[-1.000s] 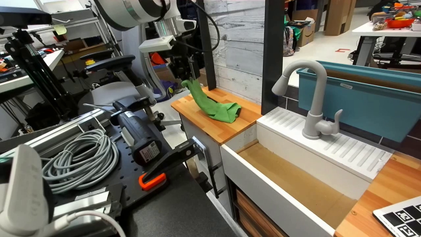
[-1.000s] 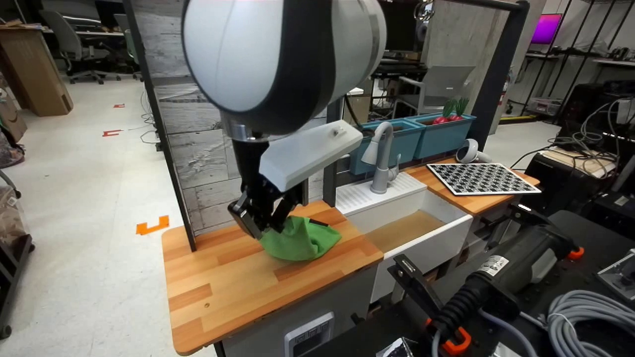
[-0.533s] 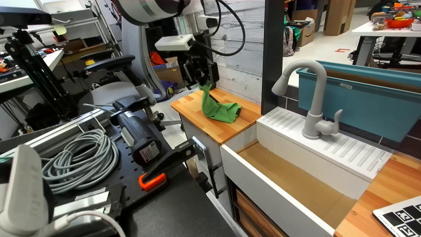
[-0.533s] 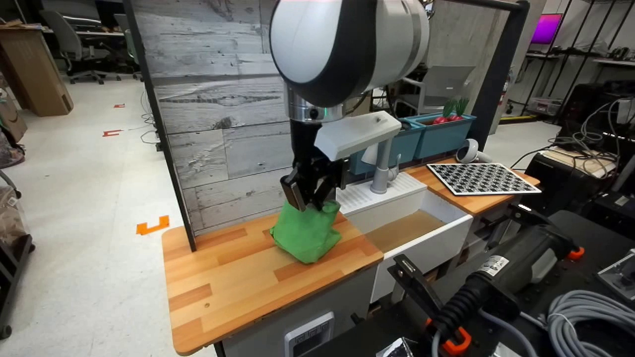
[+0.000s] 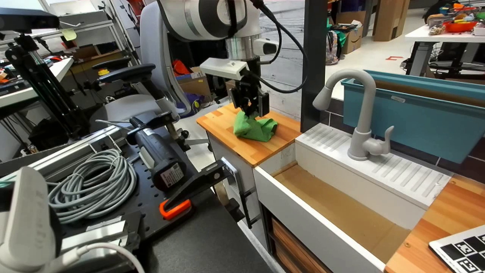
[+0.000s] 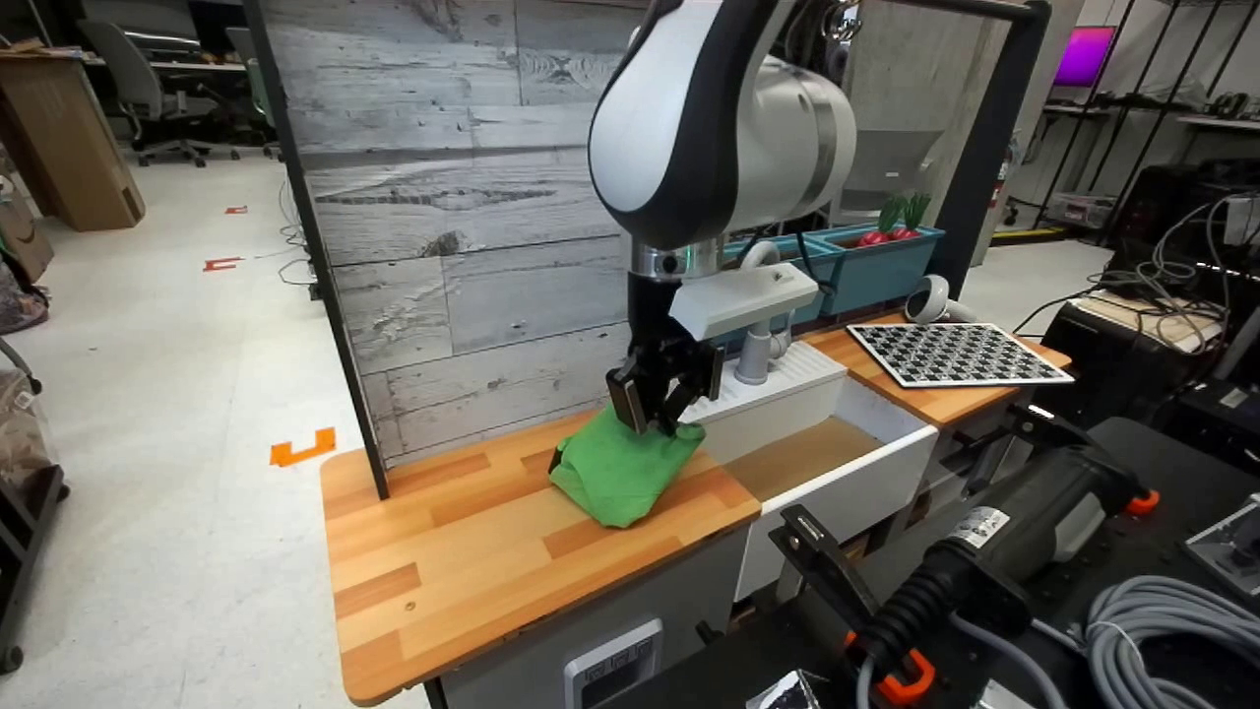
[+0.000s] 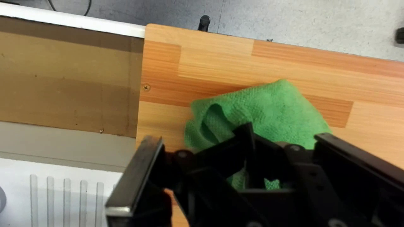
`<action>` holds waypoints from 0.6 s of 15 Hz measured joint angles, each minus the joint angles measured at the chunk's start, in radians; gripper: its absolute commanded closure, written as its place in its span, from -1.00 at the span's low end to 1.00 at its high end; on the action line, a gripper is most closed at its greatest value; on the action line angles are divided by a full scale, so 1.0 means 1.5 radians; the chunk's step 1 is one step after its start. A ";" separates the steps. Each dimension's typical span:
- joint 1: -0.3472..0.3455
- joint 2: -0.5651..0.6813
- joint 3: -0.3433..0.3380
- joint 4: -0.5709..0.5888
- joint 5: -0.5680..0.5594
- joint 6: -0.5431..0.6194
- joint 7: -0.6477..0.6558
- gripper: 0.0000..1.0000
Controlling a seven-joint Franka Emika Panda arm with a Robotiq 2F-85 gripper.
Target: Fold the green towel
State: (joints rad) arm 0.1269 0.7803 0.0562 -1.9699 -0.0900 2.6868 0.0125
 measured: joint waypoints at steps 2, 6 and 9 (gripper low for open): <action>-0.004 0.028 0.001 0.037 0.002 -0.022 -0.004 1.00; -0.004 0.081 0.004 0.121 0.002 -0.071 -0.004 1.00; -0.003 0.120 0.004 0.182 0.002 -0.105 -0.004 1.00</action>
State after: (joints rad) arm 0.1227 0.9600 0.0626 -1.6977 -0.0870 2.5292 0.0071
